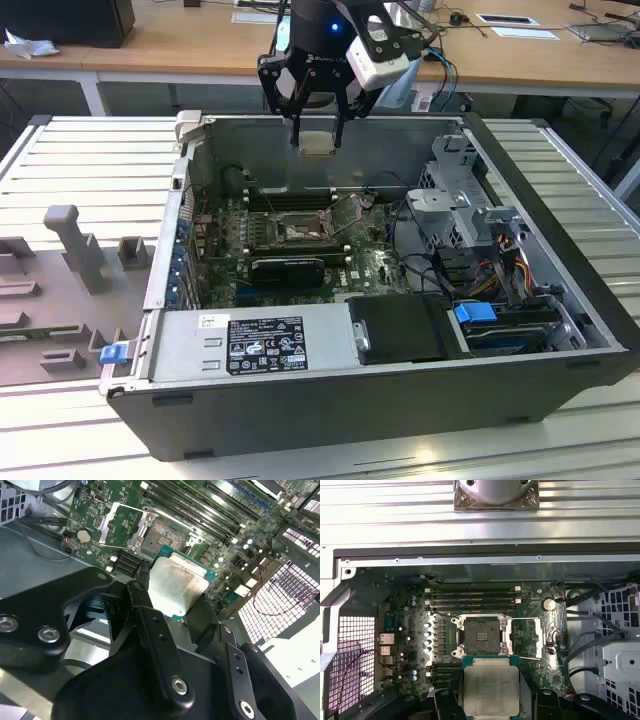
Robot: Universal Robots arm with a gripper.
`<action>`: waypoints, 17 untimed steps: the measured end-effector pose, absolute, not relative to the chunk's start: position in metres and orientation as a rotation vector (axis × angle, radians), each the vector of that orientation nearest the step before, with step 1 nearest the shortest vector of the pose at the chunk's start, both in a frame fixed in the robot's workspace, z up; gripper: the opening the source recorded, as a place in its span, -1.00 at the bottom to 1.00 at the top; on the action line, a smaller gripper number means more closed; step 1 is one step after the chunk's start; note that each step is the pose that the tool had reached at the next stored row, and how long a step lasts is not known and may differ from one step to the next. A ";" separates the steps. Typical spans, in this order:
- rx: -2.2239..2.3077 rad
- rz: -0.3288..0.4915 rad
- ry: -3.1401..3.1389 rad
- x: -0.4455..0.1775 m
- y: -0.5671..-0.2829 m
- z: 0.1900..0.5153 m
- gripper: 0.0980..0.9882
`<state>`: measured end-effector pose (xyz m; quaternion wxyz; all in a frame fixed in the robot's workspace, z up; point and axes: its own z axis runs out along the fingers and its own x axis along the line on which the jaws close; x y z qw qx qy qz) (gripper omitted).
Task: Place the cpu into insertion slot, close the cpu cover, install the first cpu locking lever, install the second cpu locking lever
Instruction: 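Place the cpu into insertion slot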
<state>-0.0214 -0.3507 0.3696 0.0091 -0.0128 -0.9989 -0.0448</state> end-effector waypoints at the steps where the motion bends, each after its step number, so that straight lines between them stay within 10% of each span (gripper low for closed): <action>1: -0.059 -0.140 -3.120 -0.021 -0.351 0.370 0.00; 17: -0.228 -0.138 -3.118 -0.021 -0.351 0.363 0.00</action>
